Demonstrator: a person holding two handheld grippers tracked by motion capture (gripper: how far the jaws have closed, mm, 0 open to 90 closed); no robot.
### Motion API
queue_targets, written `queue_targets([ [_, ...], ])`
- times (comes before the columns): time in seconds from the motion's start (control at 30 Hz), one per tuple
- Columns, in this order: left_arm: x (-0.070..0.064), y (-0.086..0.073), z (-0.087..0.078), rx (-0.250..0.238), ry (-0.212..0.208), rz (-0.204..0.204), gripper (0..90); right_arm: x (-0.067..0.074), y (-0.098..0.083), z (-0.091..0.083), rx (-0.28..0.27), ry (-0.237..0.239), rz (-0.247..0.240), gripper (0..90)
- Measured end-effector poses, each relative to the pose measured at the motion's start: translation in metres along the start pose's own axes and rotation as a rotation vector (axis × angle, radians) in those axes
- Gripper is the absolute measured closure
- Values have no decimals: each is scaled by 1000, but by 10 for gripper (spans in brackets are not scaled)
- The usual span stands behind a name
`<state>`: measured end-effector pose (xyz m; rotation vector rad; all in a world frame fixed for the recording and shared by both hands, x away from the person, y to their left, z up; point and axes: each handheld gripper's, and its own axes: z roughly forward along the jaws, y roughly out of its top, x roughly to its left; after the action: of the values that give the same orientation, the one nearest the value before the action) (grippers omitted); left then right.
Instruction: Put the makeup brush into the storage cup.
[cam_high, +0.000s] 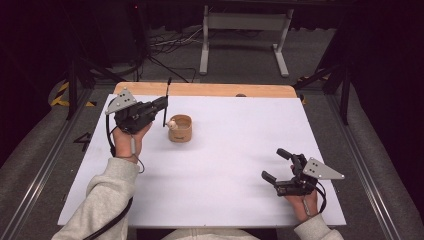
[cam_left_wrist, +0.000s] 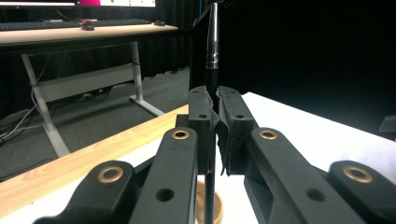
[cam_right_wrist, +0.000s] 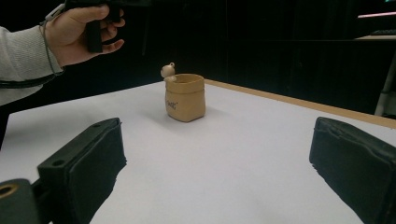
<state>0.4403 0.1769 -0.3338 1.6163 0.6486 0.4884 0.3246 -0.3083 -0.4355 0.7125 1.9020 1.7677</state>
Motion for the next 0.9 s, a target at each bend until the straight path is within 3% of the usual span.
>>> queue_targets([
  [0.23,-3,6,11,-7,9,17,849,-1,0,0,0,5,2,36],
  [0.47,0,6,22,-30,-17,7,848,-1,0,-1,-4,8,3,36],
  [0.7,6,5,31,-39,-6,-12,848,-1,0,-2,-7,7,3,36],
  [0.9,8,-1,36,-46,12,9,848,-2,0,-2,-6,12,7,36],
])
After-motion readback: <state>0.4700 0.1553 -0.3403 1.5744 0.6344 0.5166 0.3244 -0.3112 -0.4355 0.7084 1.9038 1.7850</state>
